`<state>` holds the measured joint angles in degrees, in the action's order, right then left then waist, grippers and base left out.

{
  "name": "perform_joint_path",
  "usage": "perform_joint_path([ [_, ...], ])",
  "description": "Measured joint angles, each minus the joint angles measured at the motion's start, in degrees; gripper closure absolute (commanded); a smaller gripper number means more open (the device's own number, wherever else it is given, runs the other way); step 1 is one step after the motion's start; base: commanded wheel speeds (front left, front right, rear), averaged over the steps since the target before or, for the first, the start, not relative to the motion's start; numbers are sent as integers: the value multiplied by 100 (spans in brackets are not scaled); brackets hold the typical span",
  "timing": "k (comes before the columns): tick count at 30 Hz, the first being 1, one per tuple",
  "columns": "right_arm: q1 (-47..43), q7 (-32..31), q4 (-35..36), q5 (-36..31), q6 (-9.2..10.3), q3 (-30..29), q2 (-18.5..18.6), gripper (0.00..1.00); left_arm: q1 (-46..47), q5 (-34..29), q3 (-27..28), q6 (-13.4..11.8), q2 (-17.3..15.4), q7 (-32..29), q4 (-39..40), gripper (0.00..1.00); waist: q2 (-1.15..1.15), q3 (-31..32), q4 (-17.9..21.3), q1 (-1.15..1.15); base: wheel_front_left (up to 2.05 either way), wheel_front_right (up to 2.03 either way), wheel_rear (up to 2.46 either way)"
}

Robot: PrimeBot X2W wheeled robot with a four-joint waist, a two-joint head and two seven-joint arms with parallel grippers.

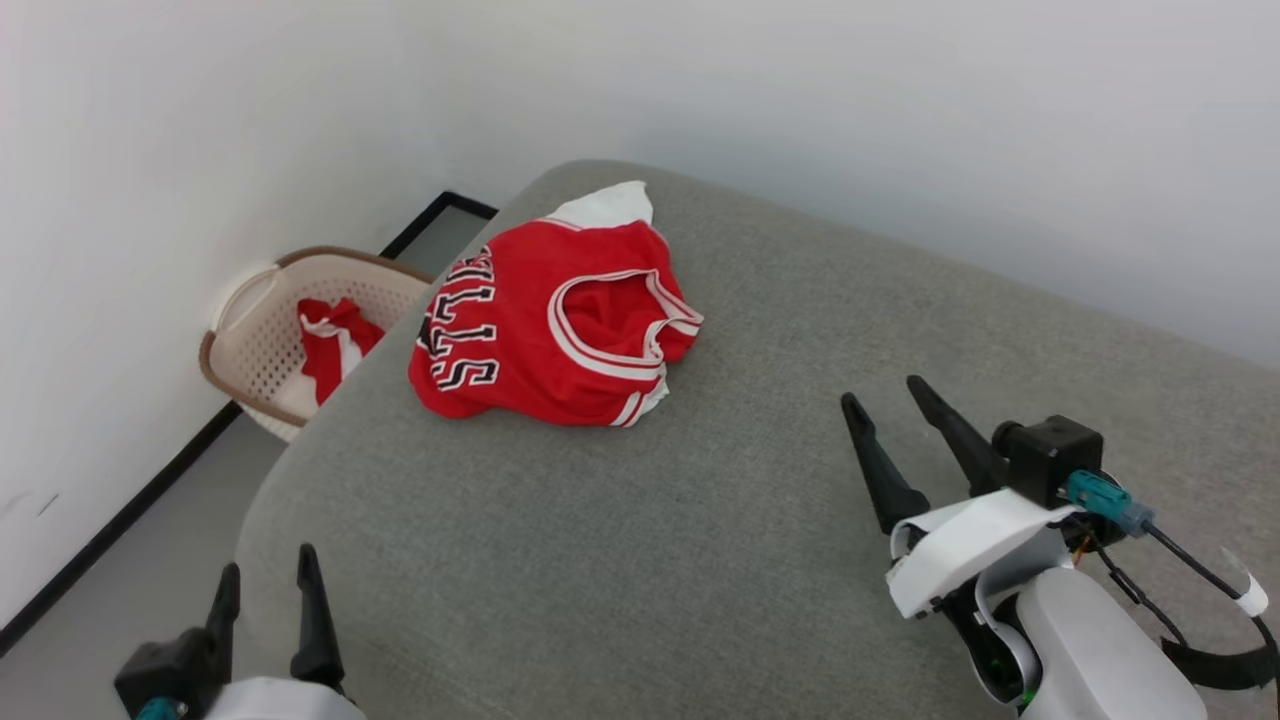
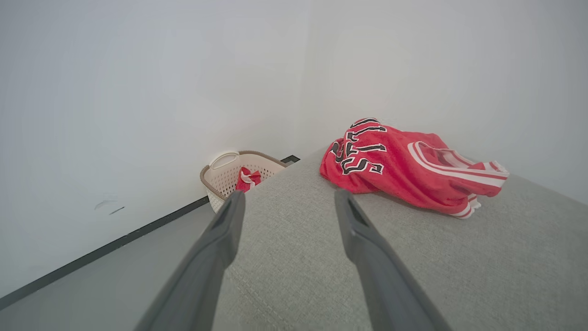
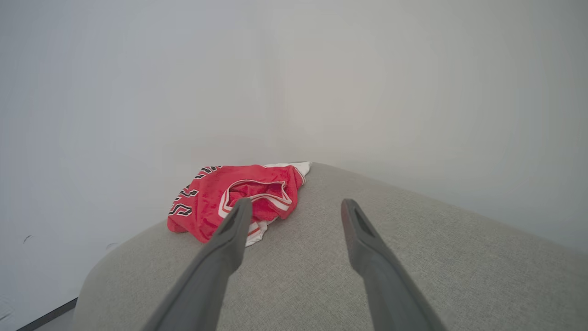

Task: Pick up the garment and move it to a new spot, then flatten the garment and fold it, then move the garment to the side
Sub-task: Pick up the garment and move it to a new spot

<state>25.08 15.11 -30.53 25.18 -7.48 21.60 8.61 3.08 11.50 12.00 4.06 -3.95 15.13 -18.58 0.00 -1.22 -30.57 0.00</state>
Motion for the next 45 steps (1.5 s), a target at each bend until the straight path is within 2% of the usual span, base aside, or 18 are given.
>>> perform_joint_path([
  [5,70,0,-66,246,0,281,122,0,-221,7,-19,-55,65,0,236,0,0,-93,-76,0,0,0,0],
  [11,81,0,42,358,0,309,215,0,-341,11,-209,-101,91,0,268,0,0,-73,-48,0,0,0,0],
  [16,-221,0,166,356,0,12,324,0,29,-113,-552,56,66,0,-147,0,0,-26,41,0,0,0,0],
  [19,-555,1,319,257,0,-235,353,0,552,-244,-858,162,-69,-32,-579,0,0,22,131,0,0,0,0],
  [26,-617,0,719,89,-1,-180,337,0,1886,-63,-898,265,-544,-201,-1455,0,0,103,592,0,0,0,0],
  [29,-527,1,873,87,-1,-199,374,0,2513,4,-911,301,-871,-424,-1875,0,0,85,888,0,0,0,0],
  [32,-416,1,1003,88,-1,-216,380,0,3031,64,-889,308,-1302,-733,-2335,0,0,22,1228,0,0,0,0],
  [36,-319,0,1117,102,-1,-277,371,0,3686,475,-778,328,-1671,-1445,-2987,0,0,-143,1745,0,0,0,0],
  [38,-311,0,1160,114,-1,-282,370,0,3969,867,-634,331,-1815,-1902,-3326,0,0,-262,2028,0,0,0,0],
  [41,-304,1,1214,125,-1,-269,371,0,4288,956,-727,332,-2204,-2654,-3719,0,0,-466,2450,0,0,0,0],
  [45,-265,0,1263,157,-1,-234,376,0,4502,1359,-762,334,-2351,-3721,-4179,0,0,-725,2940,0,0,0,0],
])
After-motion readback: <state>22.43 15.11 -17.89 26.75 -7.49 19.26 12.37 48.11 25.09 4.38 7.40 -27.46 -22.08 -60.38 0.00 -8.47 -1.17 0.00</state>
